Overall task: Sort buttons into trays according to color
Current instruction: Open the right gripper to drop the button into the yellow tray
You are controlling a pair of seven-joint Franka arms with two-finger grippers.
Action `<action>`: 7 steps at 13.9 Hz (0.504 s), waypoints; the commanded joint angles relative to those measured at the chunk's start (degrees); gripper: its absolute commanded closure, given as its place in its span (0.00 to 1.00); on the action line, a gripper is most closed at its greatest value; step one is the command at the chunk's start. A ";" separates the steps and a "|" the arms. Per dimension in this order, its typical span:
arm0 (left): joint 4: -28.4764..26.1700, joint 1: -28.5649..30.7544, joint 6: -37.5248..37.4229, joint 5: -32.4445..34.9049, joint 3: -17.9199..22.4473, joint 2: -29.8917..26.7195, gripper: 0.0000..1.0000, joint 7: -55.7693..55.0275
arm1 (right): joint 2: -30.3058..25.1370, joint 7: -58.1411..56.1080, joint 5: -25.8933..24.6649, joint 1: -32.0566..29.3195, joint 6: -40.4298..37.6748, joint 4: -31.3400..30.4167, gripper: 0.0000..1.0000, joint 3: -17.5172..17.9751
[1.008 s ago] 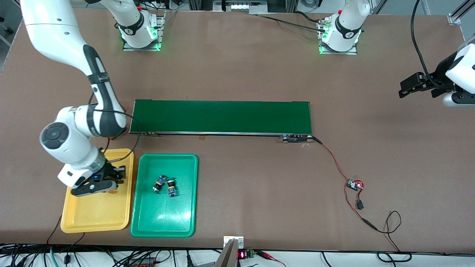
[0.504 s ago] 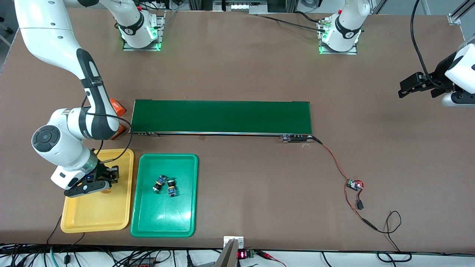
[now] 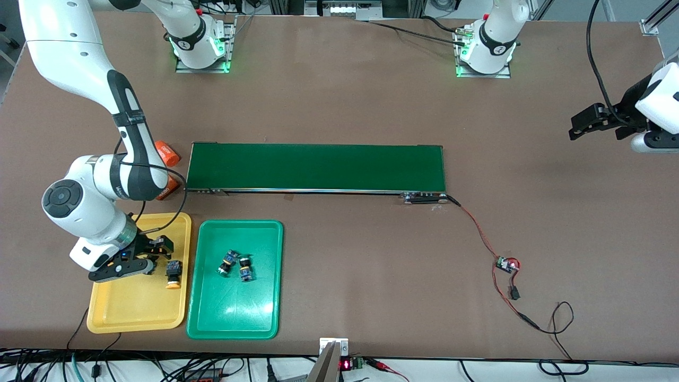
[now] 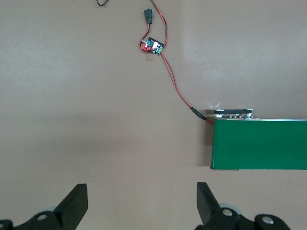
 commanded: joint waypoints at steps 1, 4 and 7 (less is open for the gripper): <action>-0.84 -0.08 0.22 0.14 -0.22 -0.77 0.00 0.58 | -0.03 -0.90 0.75 -0.61 -0.43 0.55 0.00 0.66; -0.75 -0.52 0.31 0.31 -0.22 -0.77 0.00 0.32 | -2.57 -0.81 1.10 -0.61 -7.08 0.98 0.00 0.49; 0.12 -0.70 0.40 1.72 -0.48 -0.77 0.00 0.32 | -8.89 -0.72 1.02 -1.92 -19.72 1.16 0.00 0.31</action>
